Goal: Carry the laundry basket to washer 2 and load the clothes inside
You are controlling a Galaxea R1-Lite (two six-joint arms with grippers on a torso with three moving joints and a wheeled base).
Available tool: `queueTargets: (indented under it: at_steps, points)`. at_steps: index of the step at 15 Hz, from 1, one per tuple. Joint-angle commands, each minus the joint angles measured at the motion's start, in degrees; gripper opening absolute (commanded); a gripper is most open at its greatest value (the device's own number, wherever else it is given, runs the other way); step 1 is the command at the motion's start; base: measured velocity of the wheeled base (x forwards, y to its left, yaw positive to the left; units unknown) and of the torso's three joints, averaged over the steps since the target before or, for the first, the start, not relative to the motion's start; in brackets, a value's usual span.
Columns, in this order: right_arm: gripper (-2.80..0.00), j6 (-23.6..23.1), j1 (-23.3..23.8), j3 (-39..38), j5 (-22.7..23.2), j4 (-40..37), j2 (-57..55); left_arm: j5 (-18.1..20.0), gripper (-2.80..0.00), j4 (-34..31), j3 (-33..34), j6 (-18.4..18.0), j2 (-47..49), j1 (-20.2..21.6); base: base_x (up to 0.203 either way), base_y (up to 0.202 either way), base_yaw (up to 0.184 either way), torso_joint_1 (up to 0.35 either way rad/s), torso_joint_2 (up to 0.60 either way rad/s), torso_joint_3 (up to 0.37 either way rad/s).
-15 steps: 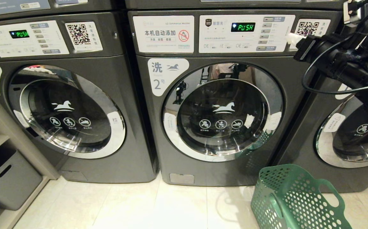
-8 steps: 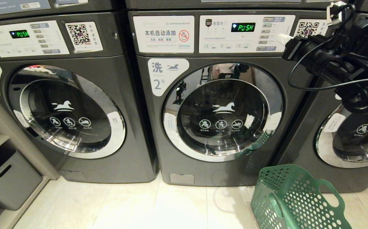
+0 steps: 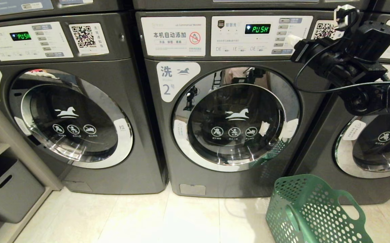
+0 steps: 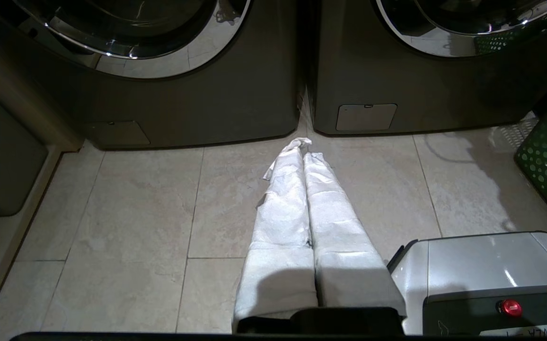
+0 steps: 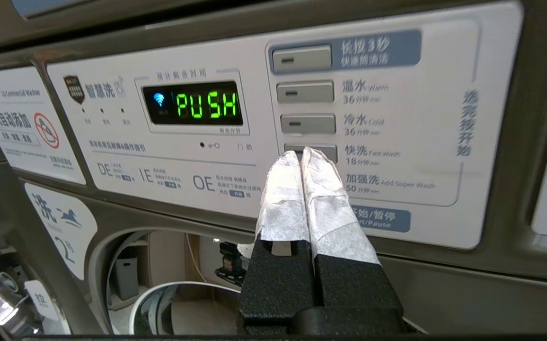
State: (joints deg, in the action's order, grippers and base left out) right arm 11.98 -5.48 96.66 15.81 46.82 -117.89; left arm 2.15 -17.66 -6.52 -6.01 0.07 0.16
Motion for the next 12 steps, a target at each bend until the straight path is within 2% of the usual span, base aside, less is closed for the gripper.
queueTargets:
  at_steps: [1, 6, 12]
  points:
    - [-2.80, 0.1, -0.1, 0.6, 0.2, 0.3, -1.4, 0.0, -2.80, -0.1, 0.0, -0.1, -0.1, 0.0, 0.000, 0.000, 0.000, 0.000, 0.00, 0.000]
    - [-2.80, 0.1, -0.3, 0.8, 1.0, 0.3, -1.7, 0.0, -2.80, -0.1, 0.0, -0.1, -0.1, 0.0, 0.000, 0.000, 0.000, 0.000, 0.00, 0.000]
    - [-2.80, -1.2, -0.2, 7.2, 0.8, -1.6, -4.7, 0.0, -2.80, -0.1, 0.0, -0.1, -0.1, 0.0, 0.000, 0.000, 0.000, 0.000, 0.00, 0.000]
